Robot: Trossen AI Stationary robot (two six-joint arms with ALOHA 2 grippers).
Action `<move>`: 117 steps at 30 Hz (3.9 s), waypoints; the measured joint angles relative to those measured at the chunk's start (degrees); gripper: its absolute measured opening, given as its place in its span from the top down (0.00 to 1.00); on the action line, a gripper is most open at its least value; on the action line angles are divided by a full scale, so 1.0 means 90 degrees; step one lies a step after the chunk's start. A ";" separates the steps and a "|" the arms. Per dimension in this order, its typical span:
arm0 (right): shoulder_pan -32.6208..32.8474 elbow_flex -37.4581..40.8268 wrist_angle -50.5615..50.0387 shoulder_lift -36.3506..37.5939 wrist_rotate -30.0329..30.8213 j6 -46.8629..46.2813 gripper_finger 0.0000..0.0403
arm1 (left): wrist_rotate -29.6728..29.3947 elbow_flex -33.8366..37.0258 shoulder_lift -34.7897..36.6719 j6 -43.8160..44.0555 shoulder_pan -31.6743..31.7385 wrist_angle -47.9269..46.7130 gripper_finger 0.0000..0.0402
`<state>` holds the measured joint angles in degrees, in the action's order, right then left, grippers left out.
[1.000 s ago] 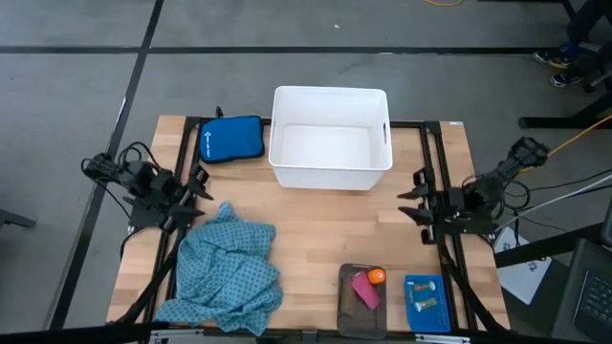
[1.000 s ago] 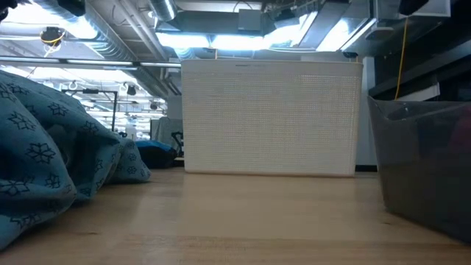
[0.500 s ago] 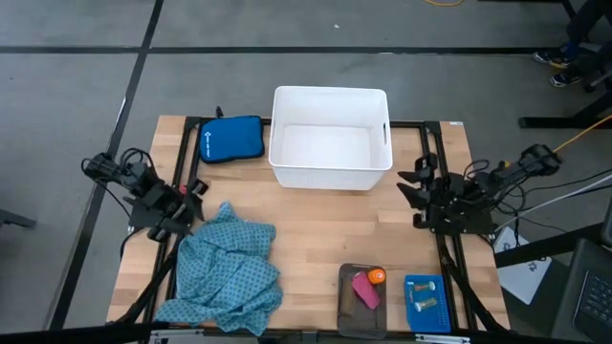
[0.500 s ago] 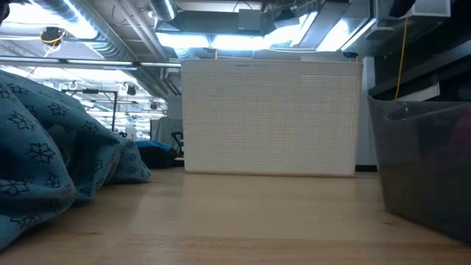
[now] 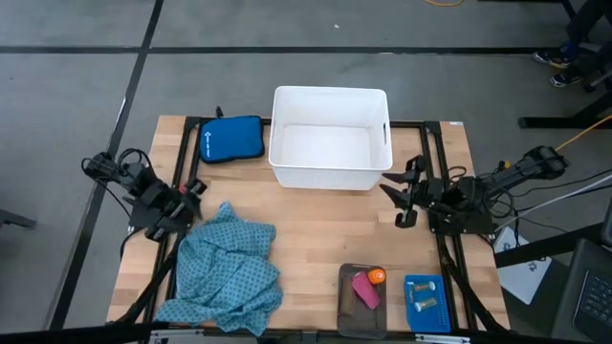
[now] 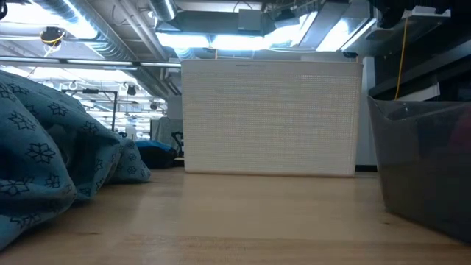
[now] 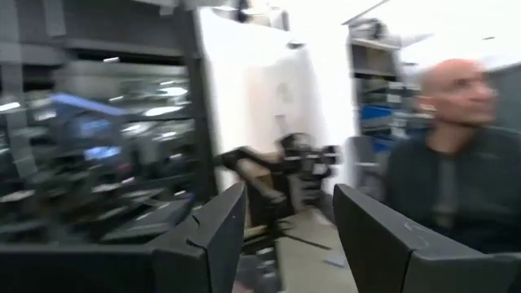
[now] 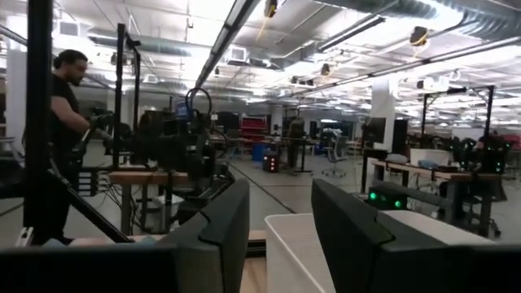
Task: Pick & place medical supplies in basket/bin
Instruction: Put the blue patient gown into the white bin
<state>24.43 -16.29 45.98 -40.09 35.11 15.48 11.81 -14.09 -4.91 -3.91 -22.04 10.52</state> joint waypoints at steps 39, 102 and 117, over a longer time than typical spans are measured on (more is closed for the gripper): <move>-0.0164 -0.2283 -0.3132 -0.2851 -0.1030 -0.1589 0.66 | -0.3668 -0.0289 -0.3809 0.3081 -0.0468 0.0137 0.54; 0.0016 -0.5271 -0.3576 -0.6787 -0.2289 -0.4506 0.45 | -0.2224 -0.1294 -0.5823 0.7411 -0.3786 -0.4701 0.31; -0.0469 -0.8188 -0.5315 -0.9237 -0.3909 -0.4500 0.45 | -0.2546 -0.1243 -0.5872 0.7518 -0.3784 -0.4225 0.31</move>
<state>20.21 -89.99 -1.85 -123.23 -0.07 -25.01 -11.11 -25.28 -57.76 63.75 -56.10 -27.51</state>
